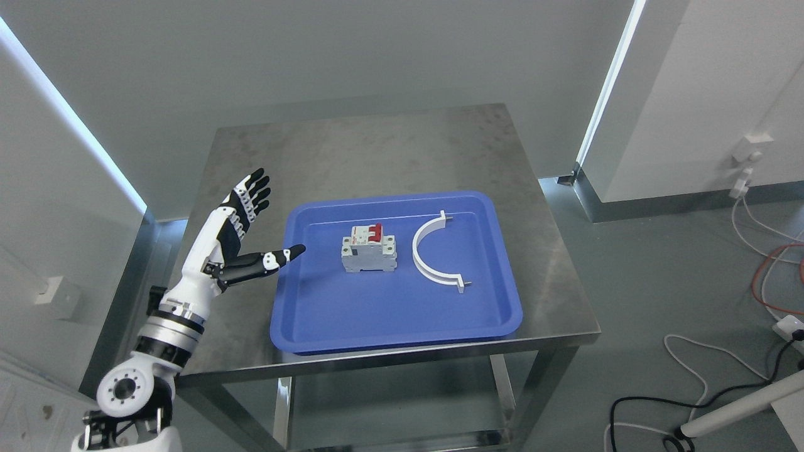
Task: Place circuit breaker on shelf
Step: 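Reach the left hand toward the grey circuit breaker on the blue tray, then close the left hand around the circuit breaker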
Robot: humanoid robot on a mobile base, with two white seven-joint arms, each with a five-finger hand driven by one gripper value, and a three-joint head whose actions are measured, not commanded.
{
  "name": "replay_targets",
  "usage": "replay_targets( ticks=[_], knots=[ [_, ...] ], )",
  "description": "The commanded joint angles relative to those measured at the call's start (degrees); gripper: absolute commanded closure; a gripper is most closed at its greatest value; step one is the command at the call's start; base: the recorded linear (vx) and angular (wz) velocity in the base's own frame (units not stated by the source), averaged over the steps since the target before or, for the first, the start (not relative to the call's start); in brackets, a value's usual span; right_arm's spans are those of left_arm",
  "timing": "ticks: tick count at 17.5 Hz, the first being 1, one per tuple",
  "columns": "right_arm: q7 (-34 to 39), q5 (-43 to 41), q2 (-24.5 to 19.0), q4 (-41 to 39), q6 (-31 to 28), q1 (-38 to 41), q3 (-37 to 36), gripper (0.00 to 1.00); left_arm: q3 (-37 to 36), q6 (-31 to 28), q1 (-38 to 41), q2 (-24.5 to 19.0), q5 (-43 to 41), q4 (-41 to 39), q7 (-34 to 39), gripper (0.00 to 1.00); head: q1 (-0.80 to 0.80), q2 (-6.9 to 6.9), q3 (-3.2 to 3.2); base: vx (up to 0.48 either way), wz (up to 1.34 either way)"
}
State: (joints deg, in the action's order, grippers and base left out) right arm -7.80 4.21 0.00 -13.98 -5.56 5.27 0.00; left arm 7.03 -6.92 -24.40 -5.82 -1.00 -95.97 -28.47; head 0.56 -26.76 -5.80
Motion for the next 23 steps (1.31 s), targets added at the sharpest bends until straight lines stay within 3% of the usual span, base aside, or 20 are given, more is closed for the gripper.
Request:
replay_targets(
  ticks=[1,6,12,18,23],
  knots=[
    [0.1,0.0,1.0,0.0,1.0,0.0,1.1,0.00,-11.8,-4.4,-8.4,-15.9,-2.3,-1.4,-3.3,0.03,0.00,0.00,0.00,0.026,-0.12],
    [0.1,0.0,1.0,0.0,1.0,0.0,1.1,0.00,-14.2,-5.8,-8.0,-16.9,-2.3,-1.9,-12.9,0.11,0.00,0.00,0.00,0.042,-0.12],
    [0.1,0.0,1.0,0.0,1.0,0.0,1.1,0.00,-15.3,-8.5,-2.8,-17.0,-5.4,-1.9,-12.9,0.11,0.00,0.00,0.00,0.052,-0.16],
    [0.0,0.0,1.0,0.0,1.0,0.0,1.1,0.00,-7.2,-8.0,0.4,-18.3,-7.6,-1.9,-14.2,0.11,0.00,0.00,0.00,0.057,-0.15],
    [0.1,0.0,1.0,0.0,1.0,0.0,1.1,0.00,-5.0,-4.1,5.1,-18.3,-7.6,-1.8,-14.6,0.14,0.00,0.00,0.00,0.045,-0.10]
  ],
)
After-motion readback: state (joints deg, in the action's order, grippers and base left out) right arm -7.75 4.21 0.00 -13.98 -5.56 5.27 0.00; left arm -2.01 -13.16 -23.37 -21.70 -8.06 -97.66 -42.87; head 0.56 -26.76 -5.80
